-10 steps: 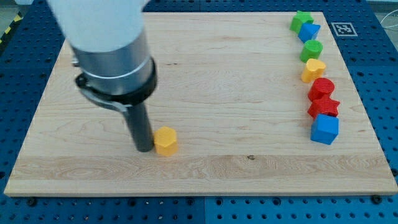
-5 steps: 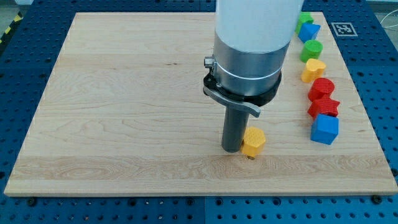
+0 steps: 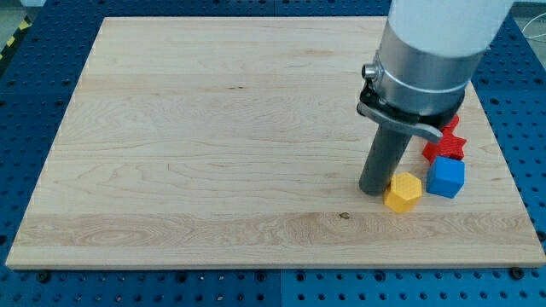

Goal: Move yellow hexagon towards bottom right

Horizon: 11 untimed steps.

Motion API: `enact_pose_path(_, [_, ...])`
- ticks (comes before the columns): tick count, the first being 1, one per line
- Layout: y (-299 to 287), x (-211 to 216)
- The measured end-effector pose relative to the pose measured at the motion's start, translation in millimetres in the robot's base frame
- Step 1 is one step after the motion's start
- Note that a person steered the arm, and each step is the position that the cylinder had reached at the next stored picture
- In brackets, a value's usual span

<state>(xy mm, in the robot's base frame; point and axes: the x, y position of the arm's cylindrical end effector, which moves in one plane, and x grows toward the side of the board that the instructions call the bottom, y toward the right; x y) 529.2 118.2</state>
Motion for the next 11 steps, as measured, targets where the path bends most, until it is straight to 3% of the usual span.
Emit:
enact_pose_path(3, [52.9,5.5])
enact_pose_path(5, [10.8,28.2])
enact_pose_path(7, [17.9,67.0])
enact_pose_path(11, [36.3,48.7])
